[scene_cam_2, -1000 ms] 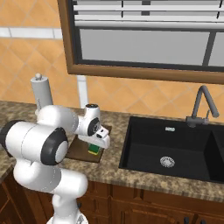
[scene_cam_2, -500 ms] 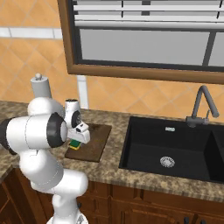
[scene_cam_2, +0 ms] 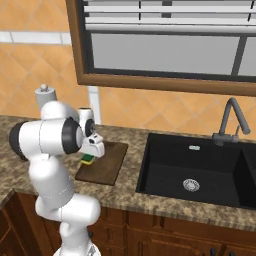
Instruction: Pick up the sponge from the counter and clean the cutting board by briefly scrubbing or pressing down on the cutting board. Once finished, release the sponge.
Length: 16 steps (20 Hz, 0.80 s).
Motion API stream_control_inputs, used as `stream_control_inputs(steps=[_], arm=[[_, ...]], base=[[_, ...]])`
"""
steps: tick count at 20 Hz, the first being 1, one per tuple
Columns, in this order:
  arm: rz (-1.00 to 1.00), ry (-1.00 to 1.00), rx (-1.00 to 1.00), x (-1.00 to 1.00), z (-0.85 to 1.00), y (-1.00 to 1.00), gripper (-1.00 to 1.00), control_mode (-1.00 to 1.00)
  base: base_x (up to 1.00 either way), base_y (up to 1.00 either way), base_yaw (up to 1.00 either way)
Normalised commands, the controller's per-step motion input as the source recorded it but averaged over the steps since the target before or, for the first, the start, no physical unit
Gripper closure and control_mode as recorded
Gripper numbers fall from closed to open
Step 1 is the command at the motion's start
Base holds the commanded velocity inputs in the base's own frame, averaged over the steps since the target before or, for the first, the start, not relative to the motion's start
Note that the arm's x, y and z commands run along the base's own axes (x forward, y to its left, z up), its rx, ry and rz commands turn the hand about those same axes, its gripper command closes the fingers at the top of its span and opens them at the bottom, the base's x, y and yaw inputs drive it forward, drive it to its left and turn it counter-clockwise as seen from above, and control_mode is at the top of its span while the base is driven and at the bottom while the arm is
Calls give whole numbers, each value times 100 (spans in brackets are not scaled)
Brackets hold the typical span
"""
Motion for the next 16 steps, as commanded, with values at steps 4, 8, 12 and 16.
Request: stream_control_inputs(steps=[4, 8, 12, 16], arm=[[0, 2, 4, 10, -24, -71, 100, -100], [0, -2, 1, 4, -54, -47, 100, -100], [0, -15, 1, -2, -57, -34, 100, -100], [0, -15, 7, 0, 0, -65, 100, -100]], base=[[0, 0, 0], [0, 0, 0], [0, 0, 0], [0, 0, 0]])
